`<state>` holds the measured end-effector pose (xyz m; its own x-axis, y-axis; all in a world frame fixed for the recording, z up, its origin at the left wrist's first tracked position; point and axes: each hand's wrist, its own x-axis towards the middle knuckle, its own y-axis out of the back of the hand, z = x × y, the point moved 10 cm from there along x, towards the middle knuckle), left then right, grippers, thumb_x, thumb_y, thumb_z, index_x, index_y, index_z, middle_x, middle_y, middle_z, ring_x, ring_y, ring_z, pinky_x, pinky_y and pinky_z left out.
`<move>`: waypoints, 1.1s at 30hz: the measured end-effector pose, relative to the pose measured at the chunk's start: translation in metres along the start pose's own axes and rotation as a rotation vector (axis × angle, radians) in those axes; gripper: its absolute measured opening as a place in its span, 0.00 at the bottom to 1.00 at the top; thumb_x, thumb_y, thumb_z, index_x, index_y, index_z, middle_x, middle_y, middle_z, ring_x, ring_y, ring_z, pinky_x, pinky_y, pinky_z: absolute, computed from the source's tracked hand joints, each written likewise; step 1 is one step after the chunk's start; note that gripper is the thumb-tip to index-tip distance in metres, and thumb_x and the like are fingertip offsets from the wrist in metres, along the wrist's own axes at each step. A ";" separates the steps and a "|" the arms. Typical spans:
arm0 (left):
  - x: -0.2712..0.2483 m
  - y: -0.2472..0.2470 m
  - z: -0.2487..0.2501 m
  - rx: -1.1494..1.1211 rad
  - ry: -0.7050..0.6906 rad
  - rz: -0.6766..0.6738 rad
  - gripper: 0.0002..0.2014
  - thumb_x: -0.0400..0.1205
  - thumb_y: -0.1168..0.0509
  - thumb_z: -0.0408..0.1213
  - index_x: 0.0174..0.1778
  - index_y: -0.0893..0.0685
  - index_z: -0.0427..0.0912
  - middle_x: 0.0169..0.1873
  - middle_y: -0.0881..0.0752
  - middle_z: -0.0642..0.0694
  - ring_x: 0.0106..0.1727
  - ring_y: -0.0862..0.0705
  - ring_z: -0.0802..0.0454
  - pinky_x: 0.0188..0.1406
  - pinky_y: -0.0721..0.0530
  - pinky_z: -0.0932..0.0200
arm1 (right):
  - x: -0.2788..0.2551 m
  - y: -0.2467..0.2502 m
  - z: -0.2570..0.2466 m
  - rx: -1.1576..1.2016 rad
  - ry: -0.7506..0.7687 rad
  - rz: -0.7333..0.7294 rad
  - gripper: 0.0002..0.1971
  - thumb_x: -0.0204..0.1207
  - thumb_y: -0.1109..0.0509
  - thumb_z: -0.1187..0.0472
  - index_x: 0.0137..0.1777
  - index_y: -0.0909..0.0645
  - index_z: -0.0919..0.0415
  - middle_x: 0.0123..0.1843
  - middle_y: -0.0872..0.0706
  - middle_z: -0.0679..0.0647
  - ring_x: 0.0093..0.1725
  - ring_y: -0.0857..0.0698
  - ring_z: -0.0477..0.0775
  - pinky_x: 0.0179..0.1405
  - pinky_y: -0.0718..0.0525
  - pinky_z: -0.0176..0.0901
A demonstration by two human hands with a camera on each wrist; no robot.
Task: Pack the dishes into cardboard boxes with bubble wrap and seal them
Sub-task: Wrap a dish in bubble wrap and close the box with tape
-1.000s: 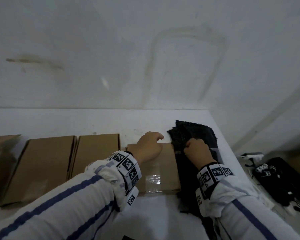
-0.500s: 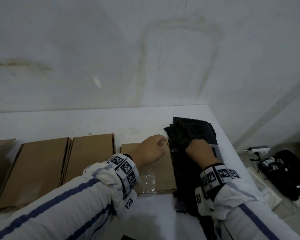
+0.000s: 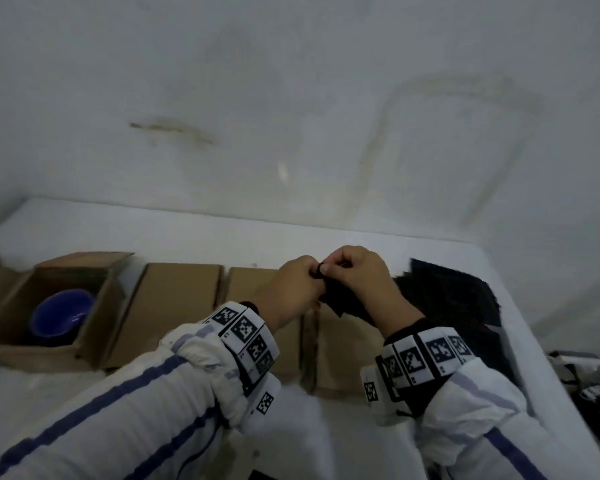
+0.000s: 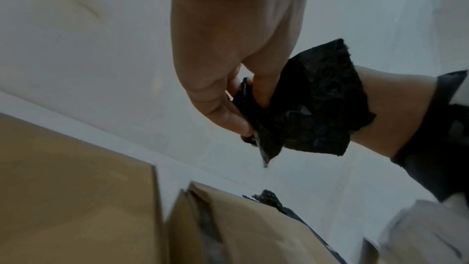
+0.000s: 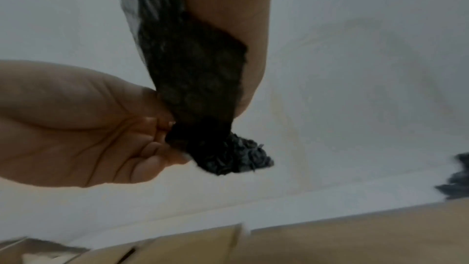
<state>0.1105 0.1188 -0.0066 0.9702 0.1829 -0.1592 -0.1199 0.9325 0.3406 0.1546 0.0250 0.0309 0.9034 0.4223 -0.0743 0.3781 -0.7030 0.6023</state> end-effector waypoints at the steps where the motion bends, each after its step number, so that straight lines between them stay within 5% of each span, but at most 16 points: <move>1: -0.006 0.021 -0.008 -0.013 0.017 0.037 0.04 0.75 0.36 0.32 0.44 0.20 0.38 0.42 0.14 0.40 0.42 0.13 0.43 0.45 0.12 0.43 | -0.001 -0.020 -0.016 0.034 0.035 -0.045 0.08 0.74 0.28 0.60 0.34 0.18 0.51 0.45 0.15 0.52 0.48 0.16 0.55 0.48 0.18 0.45; 4: -0.029 0.093 -0.037 -0.110 0.057 0.174 0.05 0.72 0.34 0.31 0.42 0.18 0.37 0.38 0.12 0.39 0.37 0.13 0.45 0.39 0.12 0.46 | -0.004 -0.088 -0.059 0.197 0.039 -0.287 0.05 0.77 0.31 0.62 0.48 0.14 0.56 0.50 0.13 0.59 0.49 0.13 0.59 0.55 0.13 0.54; 8: -0.075 0.192 -0.081 -0.343 0.130 0.458 0.09 0.76 0.34 0.24 0.44 0.26 0.39 0.38 0.20 0.42 0.36 0.20 0.51 0.30 0.18 0.62 | -0.010 -0.175 -0.112 0.078 0.116 -0.597 0.19 0.75 0.33 0.70 0.61 0.20 0.49 0.54 0.15 0.57 0.49 0.17 0.55 0.48 0.18 0.44; 10: -0.095 0.227 -0.110 -0.438 0.207 0.514 0.06 0.79 0.39 0.23 0.44 0.26 0.39 0.38 0.21 0.39 0.39 0.21 0.46 0.36 0.18 0.59 | -0.011 -0.214 -0.141 -0.101 0.230 -0.638 0.21 0.73 0.30 0.69 0.65 0.22 0.51 0.60 0.17 0.53 0.56 0.19 0.52 0.52 0.20 0.38; 13: -0.118 0.261 -0.137 -0.513 0.287 0.443 0.06 0.81 0.41 0.26 0.48 0.19 0.34 0.43 0.18 0.27 0.42 0.17 0.39 0.41 0.16 0.48 | -0.006 -0.263 -0.178 -0.213 0.321 -0.537 0.10 0.72 0.27 0.65 0.50 0.19 0.51 0.52 0.15 0.54 0.43 0.18 0.50 0.34 0.21 0.30; 16: -0.141 0.308 -0.156 -0.351 0.327 0.508 0.10 0.82 0.43 0.24 0.50 0.17 0.37 0.42 0.16 0.40 0.38 0.17 0.49 0.25 0.16 0.65 | 0.004 -0.303 -0.198 -0.187 0.296 -0.454 0.14 0.69 0.26 0.67 0.34 0.24 0.47 0.40 0.17 0.52 0.31 0.20 0.47 0.26 0.20 0.33; 20: -0.169 0.365 -0.186 -0.198 0.394 0.665 0.12 0.81 0.43 0.27 0.49 0.15 0.43 0.52 0.14 0.42 0.52 0.16 0.47 0.49 0.14 0.55 | -0.005 -0.350 -0.215 -0.206 0.298 -0.423 0.14 0.69 0.30 0.68 0.46 0.29 0.51 0.38 0.22 0.49 0.39 0.20 0.52 0.28 0.25 0.39; 25: -0.172 0.378 -0.196 0.123 0.447 0.494 0.14 0.81 0.42 0.27 0.56 0.13 0.34 0.55 0.13 0.41 0.56 0.16 0.45 0.55 0.16 0.53 | -0.027 -0.401 -0.230 -0.469 0.535 -0.446 0.06 0.73 0.36 0.67 0.47 0.24 0.57 0.50 0.22 0.57 0.45 0.20 0.60 0.43 0.22 0.45; 29: -0.173 0.380 -0.204 0.186 0.466 0.460 0.15 0.80 0.40 0.25 0.58 0.13 0.38 0.57 0.13 0.42 0.60 0.17 0.47 0.58 0.19 0.56 | -0.038 -0.430 -0.220 -0.516 0.543 -0.599 0.11 0.75 0.33 0.65 0.56 0.16 0.61 0.56 0.18 0.59 0.51 0.18 0.56 0.44 0.31 0.32; 31: -0.171 0.380 -0.206 0.218 0.449 0.444 0.17 0.80 0.41 0.23 0.62 0.15 0.37 0.61 0.15 0.41 0.63 0.18 0.46 0.63 0.19 0.54 | -0.036 -0.433 -0.219 -0.426 0.478 -0.679 0.14 0.76 0.33 0.66 0.59 0.14 0.62 0.59 0.14 0.57 0.52 0.19 0.46 0.41 0.31 0.25; 33: -0.170 0.381 -0.206 0.237 0.438 0.443 0.18 0.80 0.41 0.23 0.63 0.16 0.37 0.62 0.15 0.41 0.63 0.18 0.46 0.65 0.20 0.51 | -0.034 -0.435 -0.217 -0.415 0.428 -0.753 0.16 0.77 0.36 0.69 0.62 0.16 0.62 0.63 0.14 0.55 0.57 0.19 0.46 0.45 0.28 0.24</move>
<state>-0.1438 0.5073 -0.0405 0.6588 0.6889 -0.3023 -0.3893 0.6560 0.6466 -0.0849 0.4408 -0.0562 0.2715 0.9113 -0.3096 0.6533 0.0618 0.7546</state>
